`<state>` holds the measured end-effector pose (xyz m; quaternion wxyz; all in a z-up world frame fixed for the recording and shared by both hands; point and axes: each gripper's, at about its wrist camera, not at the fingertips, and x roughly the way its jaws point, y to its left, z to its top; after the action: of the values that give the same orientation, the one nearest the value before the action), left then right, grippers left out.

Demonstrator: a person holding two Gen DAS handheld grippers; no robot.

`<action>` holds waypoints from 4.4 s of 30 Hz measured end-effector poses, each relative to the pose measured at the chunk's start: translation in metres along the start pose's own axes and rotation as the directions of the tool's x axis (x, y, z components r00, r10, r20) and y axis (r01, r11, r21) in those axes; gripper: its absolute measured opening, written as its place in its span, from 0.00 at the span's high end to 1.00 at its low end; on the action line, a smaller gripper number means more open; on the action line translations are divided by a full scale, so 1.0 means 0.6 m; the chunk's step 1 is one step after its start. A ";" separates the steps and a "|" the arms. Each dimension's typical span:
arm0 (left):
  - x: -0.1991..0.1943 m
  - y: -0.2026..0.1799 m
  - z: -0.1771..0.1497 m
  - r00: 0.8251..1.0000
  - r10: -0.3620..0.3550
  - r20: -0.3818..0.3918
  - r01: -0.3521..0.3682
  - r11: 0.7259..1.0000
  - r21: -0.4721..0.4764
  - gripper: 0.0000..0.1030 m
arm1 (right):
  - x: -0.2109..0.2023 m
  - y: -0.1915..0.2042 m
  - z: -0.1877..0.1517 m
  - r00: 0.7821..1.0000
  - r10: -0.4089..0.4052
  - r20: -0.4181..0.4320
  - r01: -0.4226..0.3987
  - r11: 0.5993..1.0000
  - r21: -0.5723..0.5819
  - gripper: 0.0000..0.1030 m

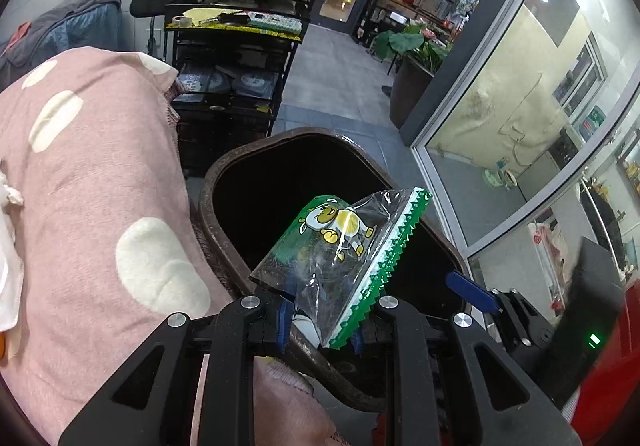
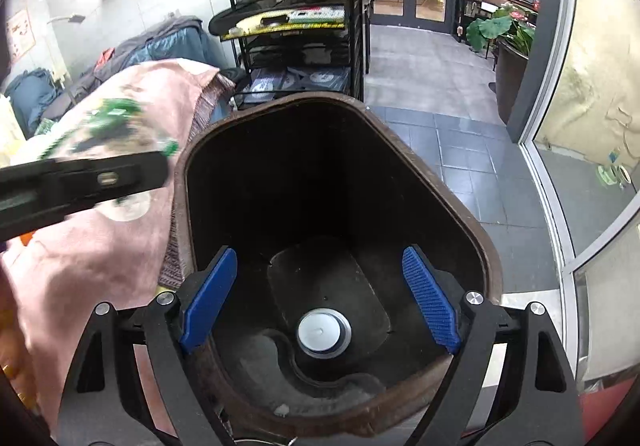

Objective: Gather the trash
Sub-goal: 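Open both tools to drop the snack bag and yogurt cup into the bin, then move both tools back over the trash pile on the table, then grasp the orange mesh net with the left tool while the right tool grasps the white mask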

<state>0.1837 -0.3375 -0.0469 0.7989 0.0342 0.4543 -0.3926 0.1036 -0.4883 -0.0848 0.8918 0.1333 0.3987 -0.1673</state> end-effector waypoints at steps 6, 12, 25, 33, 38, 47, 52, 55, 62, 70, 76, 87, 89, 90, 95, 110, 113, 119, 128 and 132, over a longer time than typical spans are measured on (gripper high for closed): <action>0.034 -0.012 0.007 0.998 -0.001 -0.056 0.002 1.000 0.024 0.79 | -0.035 -0.005 -0.008 0.999 0.000 0.036 -0.001 1.000 0.015 0.15; 0.048 -0.014 0.006 0.997 0.016 -0.077 -0.013 0.999 0.043 0.73 | -0.055 -0.012 -0.016 0.999 0.005 0.049 -0.006 1.000 0.021 0.14; 0.047 -0.042 0.005 0.994 0.099 -0.045 -0.092 0.986 0.137 0.11 | -0.074 -0.008 -0.043 0.999 0.026 0.027 -0.027 0.999 0.032 0.13; -0.008 -0.028 0.005 0.994 0.091 0.054 -0.095 0.991 0.093 0.09 | -0.092 -0.007 -0.041 0.998 0.022 0.065 -0.025 0.998 0.049 0.13; -0.069 -0.009 -0.001 0.987 0.061 0.147 -0.066 0.998 0.025 0.07 | -0.095 -0.002 -0.036 0.996 0.052 0.078 -0.057 0.996 0.066 0.13; -0.184 0.017 -0.043 0.943 0.088 0.322 -0.090 0.996 -0.009 0.06 | -0.108 0.029 -0.029 0.987 0.090 0.135 -0.096 0.994 0.044 0.13; -0.237 0.045 -0.063 0.909 0.119 0.399 -0.103 0.993 -0.060 0.06 | -0.116 0.054 -0.023 0.978 0.129 0.167 -0.133 0.991 0.011 0.13; -0.259 0.060 -0.075 0.898 0.148 0.414 -0.125 0.989 -0.083 0.06 | -0.120 0.080 -0.018 0.971 0.157 0.180 -0.153 0.988 -0.032 0.13; -0.293 0.114 -0.107 0.876 0.266 0.403 -0.231 0.964 -0.135 0.06 | -0.127 0.155 -0.008 0.944 0.268 0.191 -0.250 0.962 -0.114 0.13; -0.341 0.195 -0.162 0.831 0.384 0.402 -0.320 0.922 -0.220 0.06 | -0.126 0.250 -0.007 0.922 0.354 0.156 -0.317 0.922 -0.222 0.13; -0.375 0.253 -0.204 0.788 0.498 0.363 -0.422 0.865 -0.272 0.06 | -0.121 0.312 -0.005 0.902 0.419 0.104 -0.379 0.883 -0.277 0.13; -0.420 0.379 -0.293 0.801 0.541 0.256 -0.418 0.812 -0.406 0.06 | -0.117 0.421 -0.001 0.872 0.489 -0.004 -0.453 0.805 -0.384 0.13; -0.425 0.390 -0.298 0.802 0.541 0.254 -0.416 0.811 -0.411 0.06 | -0.108 0.439 0.003 0.874 0.485 -0.028 -0.455 0.798 -0.395 0.13; -0.426 0.394 -0.299 0.799 0.546 0.250 -0.422 0.807 -0.412 0.06 | -0.104 0.444 0.006 0.877 0.479 -0.036 -0.452 0.798 -0.398 0.13; -0.424 0.416 -0.298 0.813 0.537 0.226 -0.414 0.805 -0.425 0.06 | -0.074 0.483 0.017 0.893 0.439 -0.095 -0.434 0.789 -0.435 0.13; -0.373 0.444 -0.231 0.874 0.455 0.172 -0.377 0.857 -0.352 0.12 | 0.015 0.549 0.051 0.921 0.338 -0.192 -0.388 0.767 -0.511 0.82; -0.352 0.457 -0.202 0.892 0.426 0.154 -0.353 0.867 -0.351 0.20 | 0.014 0.549 0.055 0.921 0.342 -0.188 -0.389 0.765 -0.513 0.88; -0.296 0.484 -0.146 0.901 0.422 0.097 -0.371 0.867 -0.332 0.28 | -0.002 0.544 0.057 0.933 0.336 -0.128 -0.349 0.762 -0.545 0.94; -0.266 0.502 -0.121 0.915 0.394 0.085 -0.337 0.864 -0.374 0.79 | -0.017 0.509 0.070 0.927 0.365 -0.092 -0.359 0.786 -0.503 0.95; -0.285 0.494 -0.138 0.910 0.398 0.113 -0.325 0.857 -0.400 0.87 | -0.028 0.486 0.074 0.921 0.382 -0.070 -0.368 0.800 -0.473 0.95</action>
<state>0.2735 0.0030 -0.0563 0.8902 -0.0711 0.4268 -0.1428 0.2404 -0.2368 -0.0129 0.9177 -0.0170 0.3803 0.1139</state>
